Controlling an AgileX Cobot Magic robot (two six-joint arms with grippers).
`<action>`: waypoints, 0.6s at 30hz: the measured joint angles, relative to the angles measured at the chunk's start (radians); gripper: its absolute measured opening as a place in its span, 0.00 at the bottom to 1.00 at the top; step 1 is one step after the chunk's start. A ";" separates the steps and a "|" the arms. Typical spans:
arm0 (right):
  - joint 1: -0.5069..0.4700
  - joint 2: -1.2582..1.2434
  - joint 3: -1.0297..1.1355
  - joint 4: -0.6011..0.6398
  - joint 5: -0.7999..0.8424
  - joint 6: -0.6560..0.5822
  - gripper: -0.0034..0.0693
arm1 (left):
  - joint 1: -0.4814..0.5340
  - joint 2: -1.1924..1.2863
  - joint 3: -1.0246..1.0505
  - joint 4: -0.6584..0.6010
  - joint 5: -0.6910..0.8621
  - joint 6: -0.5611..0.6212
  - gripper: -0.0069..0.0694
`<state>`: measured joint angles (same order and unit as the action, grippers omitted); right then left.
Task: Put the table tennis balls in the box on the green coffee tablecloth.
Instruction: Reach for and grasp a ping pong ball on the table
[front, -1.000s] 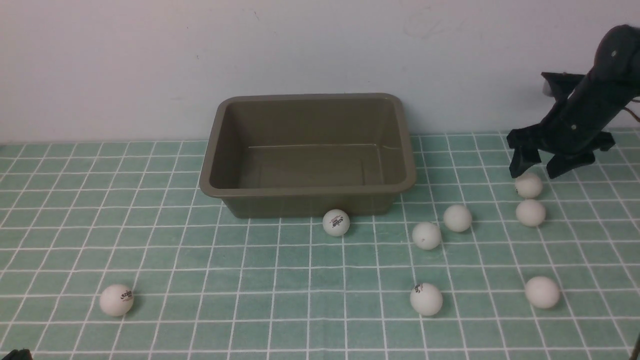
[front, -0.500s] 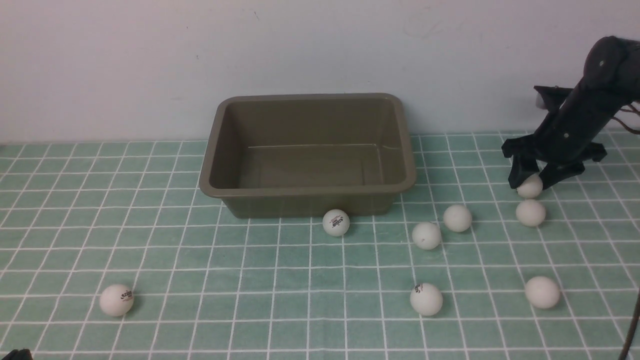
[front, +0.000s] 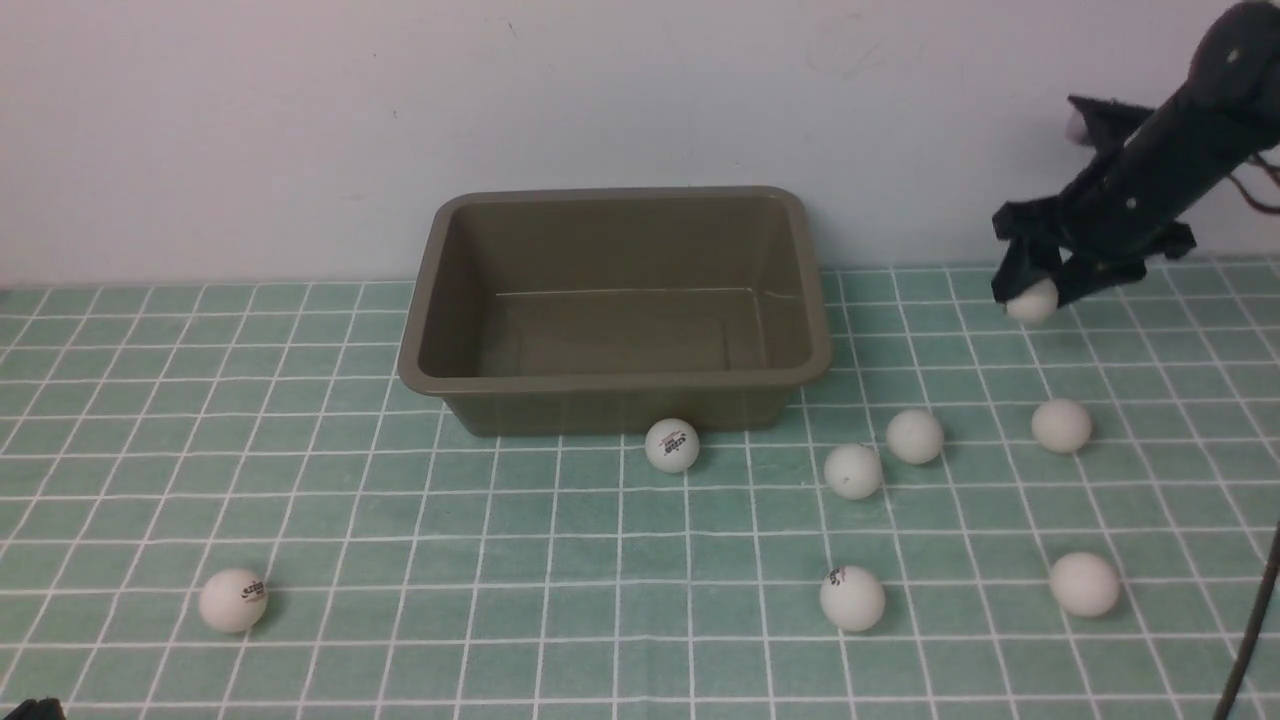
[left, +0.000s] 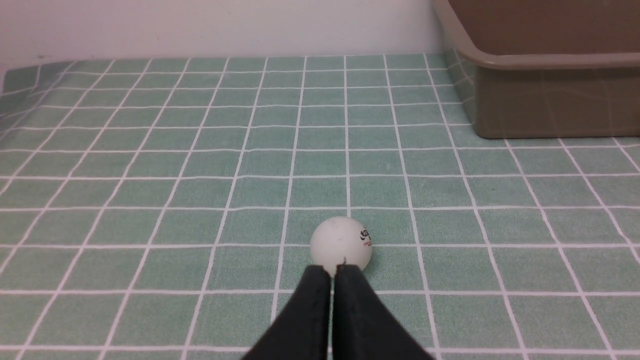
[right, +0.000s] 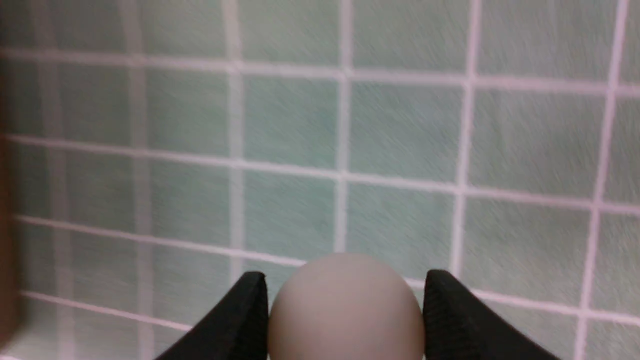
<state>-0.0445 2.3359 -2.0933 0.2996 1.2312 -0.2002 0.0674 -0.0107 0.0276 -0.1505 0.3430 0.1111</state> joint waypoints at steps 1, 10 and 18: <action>0.002 -0.012 -0.019 0.034 0.000 -0.002 0.54 | 0.000 0.000 0.000 0.000 0.000 0.000 0.08; 0.232 -0.115 -0.059 0.147 0.002 -0.072 0.54 | 0.000 0.000 0.000 0.000 0.000 0.000 0.08; 0.428 -0.060 -0.059 -0.035 -0.001 -0.077 0.54 | 0.000 0.000 0.000 0.000 0.000 0.000 0.08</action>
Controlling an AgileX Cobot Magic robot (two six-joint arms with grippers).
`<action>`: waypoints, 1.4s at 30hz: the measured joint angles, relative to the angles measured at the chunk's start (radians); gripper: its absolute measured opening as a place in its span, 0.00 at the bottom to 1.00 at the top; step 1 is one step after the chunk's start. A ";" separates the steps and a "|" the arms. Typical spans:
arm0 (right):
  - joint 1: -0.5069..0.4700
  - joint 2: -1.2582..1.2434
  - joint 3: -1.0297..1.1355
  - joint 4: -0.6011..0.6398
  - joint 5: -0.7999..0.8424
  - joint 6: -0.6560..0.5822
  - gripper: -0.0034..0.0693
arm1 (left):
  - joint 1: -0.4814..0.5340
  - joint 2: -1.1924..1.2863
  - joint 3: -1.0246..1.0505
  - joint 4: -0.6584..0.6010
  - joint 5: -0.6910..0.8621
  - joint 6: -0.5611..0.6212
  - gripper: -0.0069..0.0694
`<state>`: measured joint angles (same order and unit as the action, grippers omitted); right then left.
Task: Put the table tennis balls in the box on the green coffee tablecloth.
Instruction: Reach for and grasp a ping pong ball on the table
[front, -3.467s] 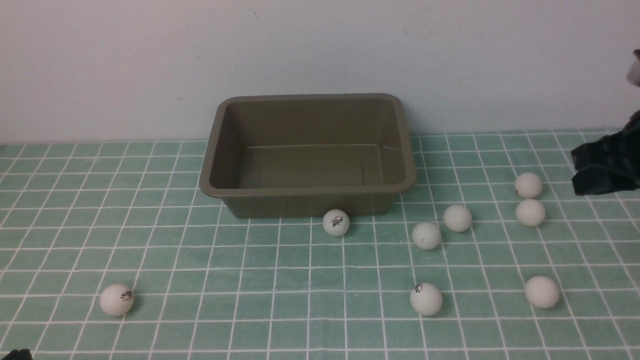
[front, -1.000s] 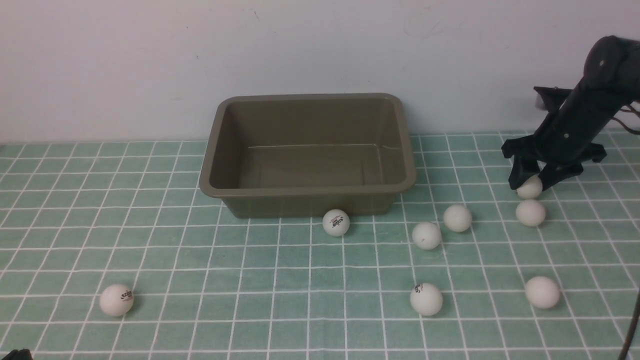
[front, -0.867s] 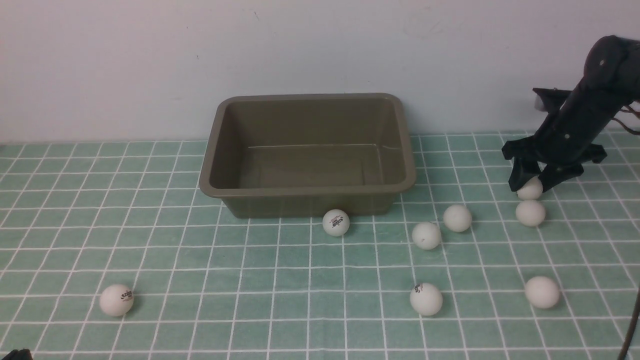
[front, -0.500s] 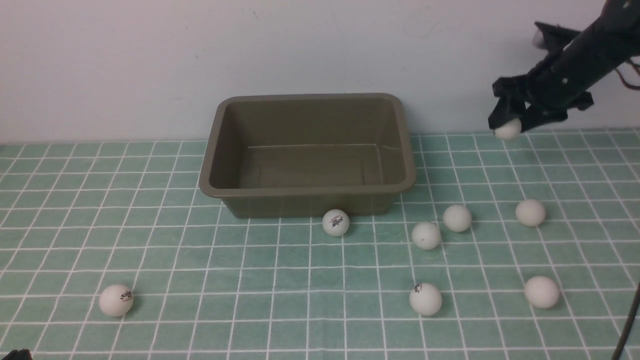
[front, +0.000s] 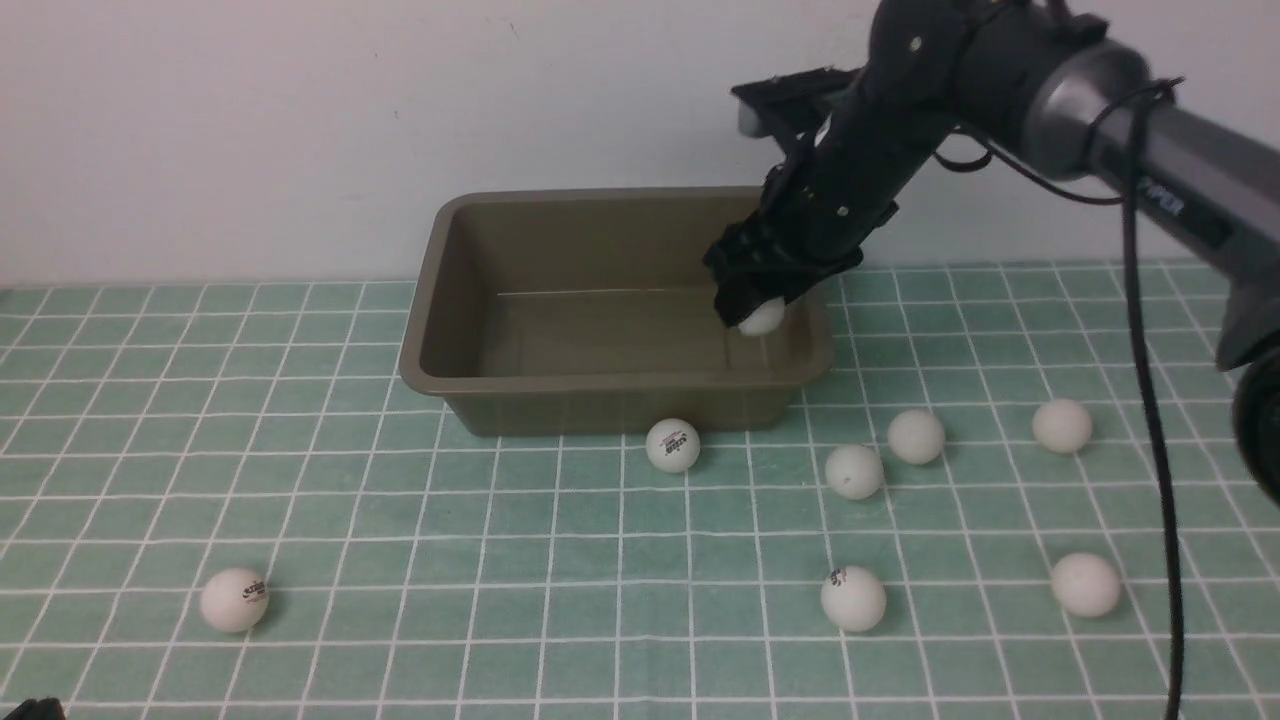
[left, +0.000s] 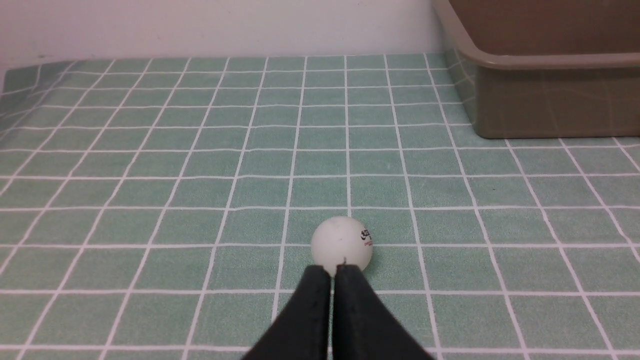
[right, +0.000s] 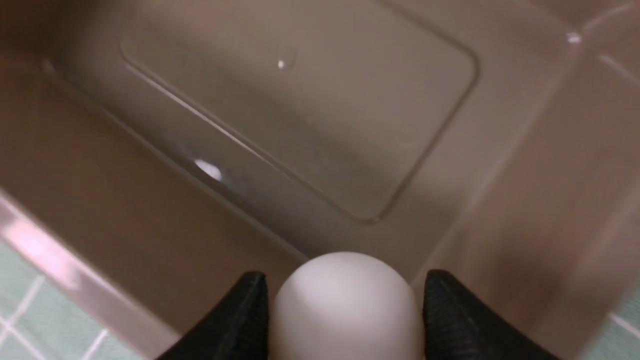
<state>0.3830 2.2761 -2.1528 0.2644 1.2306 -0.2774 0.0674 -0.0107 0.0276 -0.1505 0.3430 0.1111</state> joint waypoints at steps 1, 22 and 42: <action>0.015 0.012 0.000 -0.015 -0.005 0.000 0.54 | 0.000 0.000 0.000 0.000 0.000 0.000 0.08; 0.015 -0.044 -0.044 -0.151 0.014 0.038 0.70 | 0.000 0.000 0.000 0.000 0.000 0.000 0.08; -0.278 -0.444 0.388 -0.240 0.023 0.125 0.70 | 0.000 0.000 0.000 0.000 0.000 0.000 0.08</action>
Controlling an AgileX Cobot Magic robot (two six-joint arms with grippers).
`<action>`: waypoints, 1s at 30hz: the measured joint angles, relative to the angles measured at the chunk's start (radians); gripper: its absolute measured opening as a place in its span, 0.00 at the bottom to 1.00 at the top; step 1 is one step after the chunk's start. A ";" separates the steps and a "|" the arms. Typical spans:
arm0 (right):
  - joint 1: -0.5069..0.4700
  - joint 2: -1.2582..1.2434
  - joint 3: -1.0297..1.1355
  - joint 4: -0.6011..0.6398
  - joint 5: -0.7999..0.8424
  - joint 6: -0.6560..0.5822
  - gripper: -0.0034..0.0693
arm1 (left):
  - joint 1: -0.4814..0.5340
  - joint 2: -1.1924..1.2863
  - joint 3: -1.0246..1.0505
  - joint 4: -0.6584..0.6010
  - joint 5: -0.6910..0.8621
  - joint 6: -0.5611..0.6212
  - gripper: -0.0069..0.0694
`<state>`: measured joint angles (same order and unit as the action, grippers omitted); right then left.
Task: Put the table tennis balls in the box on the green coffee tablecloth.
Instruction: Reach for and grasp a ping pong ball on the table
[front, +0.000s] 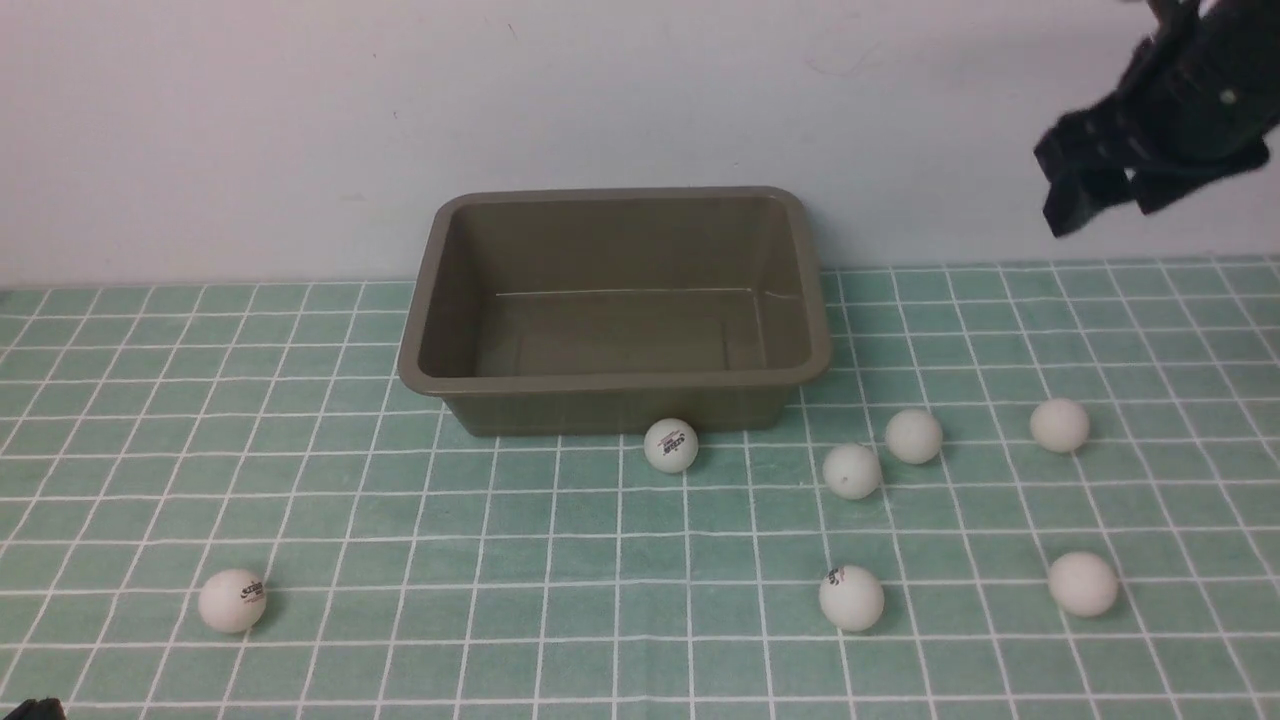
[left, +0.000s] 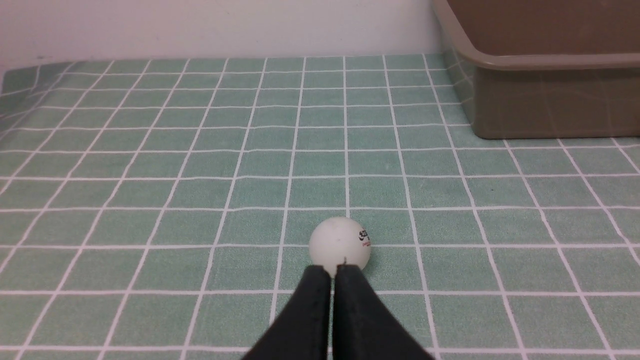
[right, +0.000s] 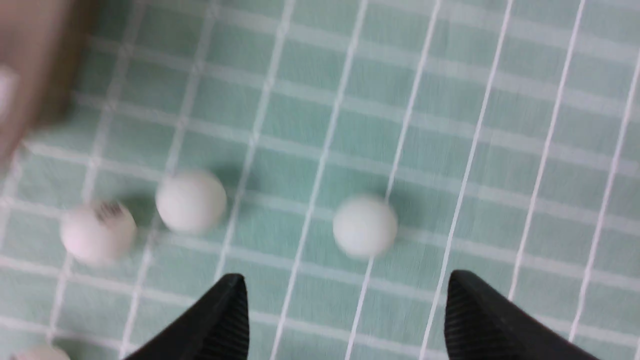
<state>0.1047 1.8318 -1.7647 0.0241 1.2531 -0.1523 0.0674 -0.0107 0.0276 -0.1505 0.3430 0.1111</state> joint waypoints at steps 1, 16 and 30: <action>-0.006 0.001 0.048 0.000 0.000 0.000 0.70 | 0.000 0.000 0.000 0.000 0.000 0.000 0.08; -0.012 0.233 0.157 -0.063 -0.148 0.035 0.70 | 0.000 0.000 0.000 0.000 0.000 0.000 0.08; -0.013 0.331 0.156 -0.073 -0.187 0.051 0.64 | 0.000 0.000 0.000 0.000 0.000 0.000 0.08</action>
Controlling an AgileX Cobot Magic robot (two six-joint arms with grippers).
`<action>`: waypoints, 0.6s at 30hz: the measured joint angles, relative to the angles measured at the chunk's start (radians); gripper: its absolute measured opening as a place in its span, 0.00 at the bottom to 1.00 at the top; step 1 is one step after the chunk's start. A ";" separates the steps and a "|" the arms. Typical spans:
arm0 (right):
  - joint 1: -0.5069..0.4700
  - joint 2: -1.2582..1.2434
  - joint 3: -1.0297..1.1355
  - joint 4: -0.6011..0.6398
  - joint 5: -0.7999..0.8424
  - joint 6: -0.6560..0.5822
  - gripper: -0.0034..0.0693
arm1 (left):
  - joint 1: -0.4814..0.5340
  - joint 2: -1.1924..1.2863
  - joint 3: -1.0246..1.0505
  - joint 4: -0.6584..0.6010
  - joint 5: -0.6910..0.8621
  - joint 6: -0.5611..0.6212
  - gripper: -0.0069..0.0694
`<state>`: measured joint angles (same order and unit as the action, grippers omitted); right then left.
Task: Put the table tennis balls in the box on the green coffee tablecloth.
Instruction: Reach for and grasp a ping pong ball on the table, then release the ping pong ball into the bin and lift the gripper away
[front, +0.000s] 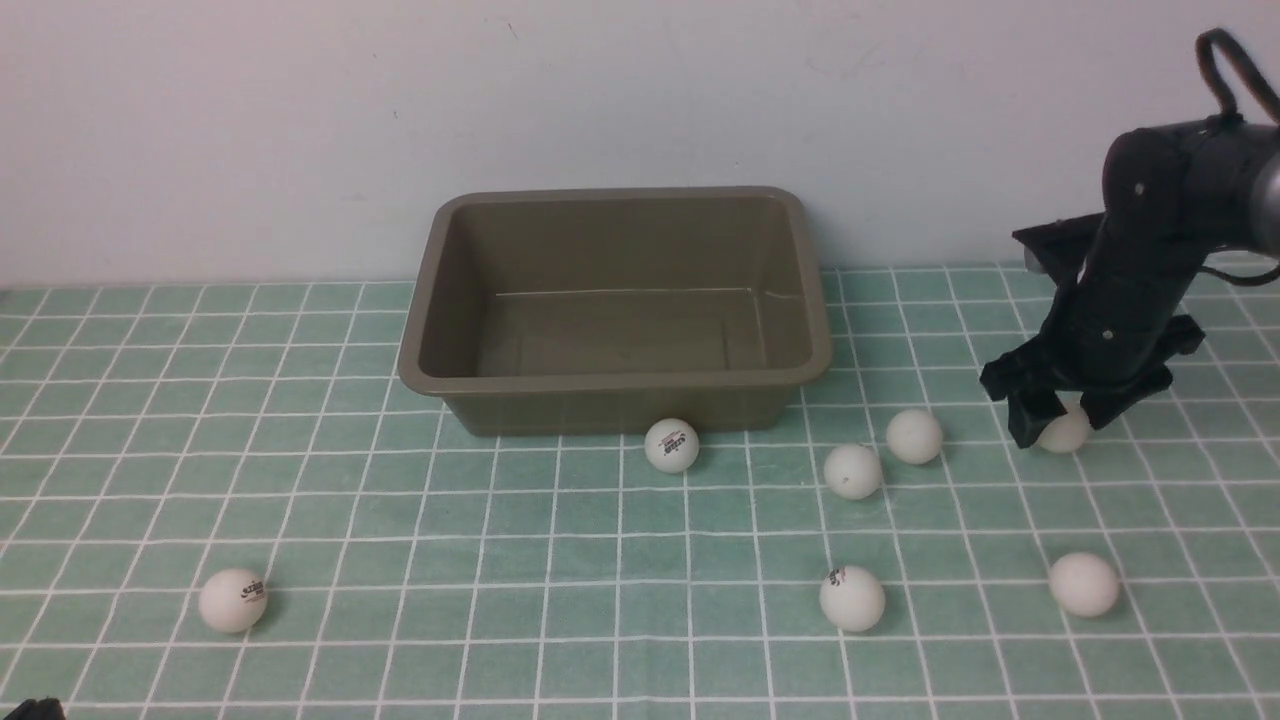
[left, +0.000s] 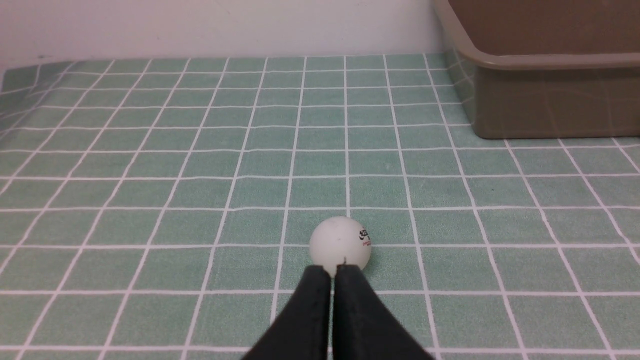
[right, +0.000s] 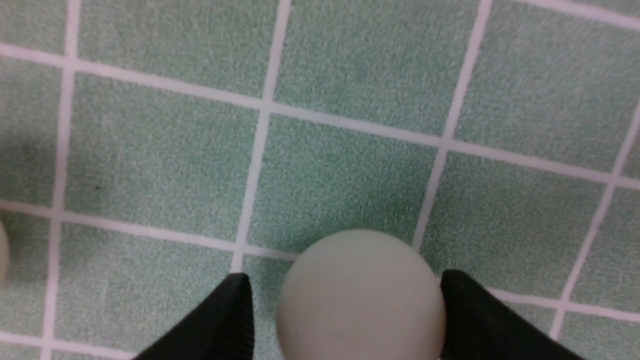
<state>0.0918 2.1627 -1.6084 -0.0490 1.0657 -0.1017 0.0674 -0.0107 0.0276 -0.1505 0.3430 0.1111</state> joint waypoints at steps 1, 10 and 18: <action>0.000 0.004 -0.001 0.000 0.000 0.001 0.62 | 0.000 0.000 0.000 0.000 0.000 0.000 0.08; 0.000 0.006 -0.150 0.010 0.120 0.002 0.54 | 0.000 0.000 0.000 0.000 0.000 0.000 0.08; 0.020 0.004 -0.517 0.299 0.166 -0.046 0.54 | 0.000 0.000 0.000 0.000 0.000 0.000 0.08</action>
<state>0.1116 2.1667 -2.1259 0.2505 1.2315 -0.1478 0.0674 -0.0107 0.0276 -0.1505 0.3430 0.1111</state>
